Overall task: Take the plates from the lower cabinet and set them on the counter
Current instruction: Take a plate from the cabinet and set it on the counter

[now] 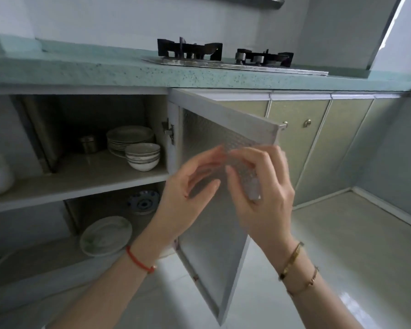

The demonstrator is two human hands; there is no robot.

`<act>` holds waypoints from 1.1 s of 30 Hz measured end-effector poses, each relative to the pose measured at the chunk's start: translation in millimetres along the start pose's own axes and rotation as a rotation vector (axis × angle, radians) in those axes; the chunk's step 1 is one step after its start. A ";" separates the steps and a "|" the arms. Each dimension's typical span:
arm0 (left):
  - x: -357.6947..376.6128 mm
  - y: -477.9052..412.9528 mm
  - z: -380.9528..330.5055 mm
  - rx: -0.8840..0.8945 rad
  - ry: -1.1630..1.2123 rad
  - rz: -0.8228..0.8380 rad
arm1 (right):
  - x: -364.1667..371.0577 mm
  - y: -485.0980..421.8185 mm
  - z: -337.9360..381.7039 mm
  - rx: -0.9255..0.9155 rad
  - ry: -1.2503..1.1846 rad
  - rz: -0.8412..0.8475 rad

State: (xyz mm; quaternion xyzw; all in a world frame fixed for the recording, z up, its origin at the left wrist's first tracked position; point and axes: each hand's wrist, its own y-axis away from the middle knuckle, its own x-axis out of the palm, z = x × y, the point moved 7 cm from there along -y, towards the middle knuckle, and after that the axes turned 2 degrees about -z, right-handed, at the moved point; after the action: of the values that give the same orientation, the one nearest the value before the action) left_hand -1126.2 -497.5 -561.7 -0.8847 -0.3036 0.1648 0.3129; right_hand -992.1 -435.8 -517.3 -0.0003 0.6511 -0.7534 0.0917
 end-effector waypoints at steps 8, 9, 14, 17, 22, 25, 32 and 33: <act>-158.0 80.8 78.3 -0.251 -0.164 -0.346 | 143.1 101.3 0.4 0.478 -0.368 0.482; -176.8 91.3 86.9 -0.281 -0.185 -0.382 | 160.9 113.4 -0.4 0.547 -0.414 0.519; -257.0 136.3 129.0 -0.384 -0.285 -0.516 | 243.5 164.3 -2.3 0.696 -0.468 0.610; -298.9 156.0 158.5 -0.448 -0.319 -0.568 | 291.4 191.4 -7.5 0.741 -0.451 0.661; -355.1 174.4 210.1 -0.602 -0.389 -0.616 | 370.3 229.2 -19.4 0.840 -0.374 0.773; -376.7 175.2 233.5 -0.705 -0.392 -0.610 | 406.9 243.2 -27.0 0.904 -0.323 0.864; -412.0 168.6 289.9 -0.876 -0.474 -0.558 | 470.1 288.7 -59.1 0.974 -0.170 1.054; -416.0 168.6 301.9 -0.892 -0.474 -0.565 | 478.3 299.5 -65.9 0.981 -0.158 1.066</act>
State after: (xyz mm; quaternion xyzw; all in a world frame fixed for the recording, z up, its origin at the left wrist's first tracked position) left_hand -1515.1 -731.4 -856.1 -0.7547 -0.6299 0.1248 -0.1348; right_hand -1429.0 -477.9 -878.1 0.3035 0.1416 -0.8094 0.4824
